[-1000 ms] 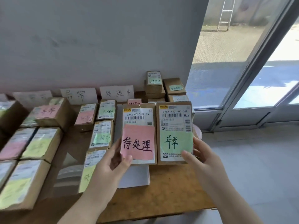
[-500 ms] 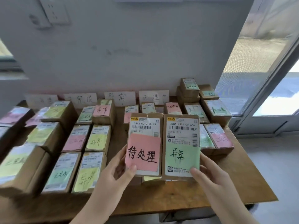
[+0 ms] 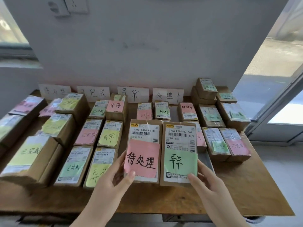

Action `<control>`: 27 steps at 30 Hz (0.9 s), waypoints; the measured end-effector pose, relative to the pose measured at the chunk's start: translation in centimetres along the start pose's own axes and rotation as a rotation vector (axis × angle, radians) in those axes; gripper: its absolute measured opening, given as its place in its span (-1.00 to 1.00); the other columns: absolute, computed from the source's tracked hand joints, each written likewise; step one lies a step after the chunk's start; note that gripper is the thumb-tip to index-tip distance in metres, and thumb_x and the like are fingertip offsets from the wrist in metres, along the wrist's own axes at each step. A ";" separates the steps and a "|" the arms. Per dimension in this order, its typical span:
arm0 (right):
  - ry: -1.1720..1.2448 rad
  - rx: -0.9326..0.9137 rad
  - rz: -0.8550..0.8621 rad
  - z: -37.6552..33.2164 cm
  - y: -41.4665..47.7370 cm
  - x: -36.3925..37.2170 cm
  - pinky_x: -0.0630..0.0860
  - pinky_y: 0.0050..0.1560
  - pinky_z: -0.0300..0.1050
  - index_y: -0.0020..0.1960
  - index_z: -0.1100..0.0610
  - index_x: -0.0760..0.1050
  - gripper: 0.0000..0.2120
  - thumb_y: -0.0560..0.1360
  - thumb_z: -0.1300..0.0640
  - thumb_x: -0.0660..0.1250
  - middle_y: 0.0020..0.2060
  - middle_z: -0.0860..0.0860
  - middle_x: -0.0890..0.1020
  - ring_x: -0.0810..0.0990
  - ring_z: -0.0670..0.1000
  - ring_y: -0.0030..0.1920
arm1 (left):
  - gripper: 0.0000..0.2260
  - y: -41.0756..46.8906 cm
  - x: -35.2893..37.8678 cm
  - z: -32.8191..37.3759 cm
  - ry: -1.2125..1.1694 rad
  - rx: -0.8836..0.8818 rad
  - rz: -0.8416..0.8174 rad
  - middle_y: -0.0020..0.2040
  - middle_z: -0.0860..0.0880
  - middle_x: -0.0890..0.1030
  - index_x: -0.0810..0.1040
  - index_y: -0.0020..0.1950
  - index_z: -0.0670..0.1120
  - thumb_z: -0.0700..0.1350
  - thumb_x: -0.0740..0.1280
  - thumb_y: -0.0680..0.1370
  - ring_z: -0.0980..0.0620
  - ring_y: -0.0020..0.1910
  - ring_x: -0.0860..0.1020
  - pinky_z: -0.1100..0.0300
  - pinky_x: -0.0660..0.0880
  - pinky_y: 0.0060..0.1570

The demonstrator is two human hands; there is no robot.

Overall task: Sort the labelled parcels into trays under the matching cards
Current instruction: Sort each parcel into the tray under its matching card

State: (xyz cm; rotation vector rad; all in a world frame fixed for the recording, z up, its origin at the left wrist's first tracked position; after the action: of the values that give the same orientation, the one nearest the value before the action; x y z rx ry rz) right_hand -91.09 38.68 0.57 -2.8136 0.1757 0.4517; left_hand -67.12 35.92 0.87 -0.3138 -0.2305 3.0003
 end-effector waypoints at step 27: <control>-0.026 0.236 -0.147 0.9 10.1 2.6 0.61 -0.20 -0.21 0.22 -0.08 0.38 -0.67 0.49 0.04 0.36 -0.02 -0.10 0.62 0.61 -0.06 -0.02 | -0.71 5.4 -3.4 -4.3 -0.302 -0.324 0.302 0.05 0.13 0.66 0.51 0.03 0.29 0.05 0.43 0.36 0.03 0.22 0.50 -0.08 0.33 0.36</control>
State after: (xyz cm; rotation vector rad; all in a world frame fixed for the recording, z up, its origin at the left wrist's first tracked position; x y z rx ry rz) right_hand -90.58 29.11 -3.70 -2.5663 0.0146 0.4052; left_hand -63.47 30.75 -3.55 0.0921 -0.7667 3.2916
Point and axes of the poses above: each hand's wrist, its own y-axis towards the middle knuckle, its own x-axis out of the palm, z = x × y, the point moved 7 cm from there along y, towards the middle knuckle
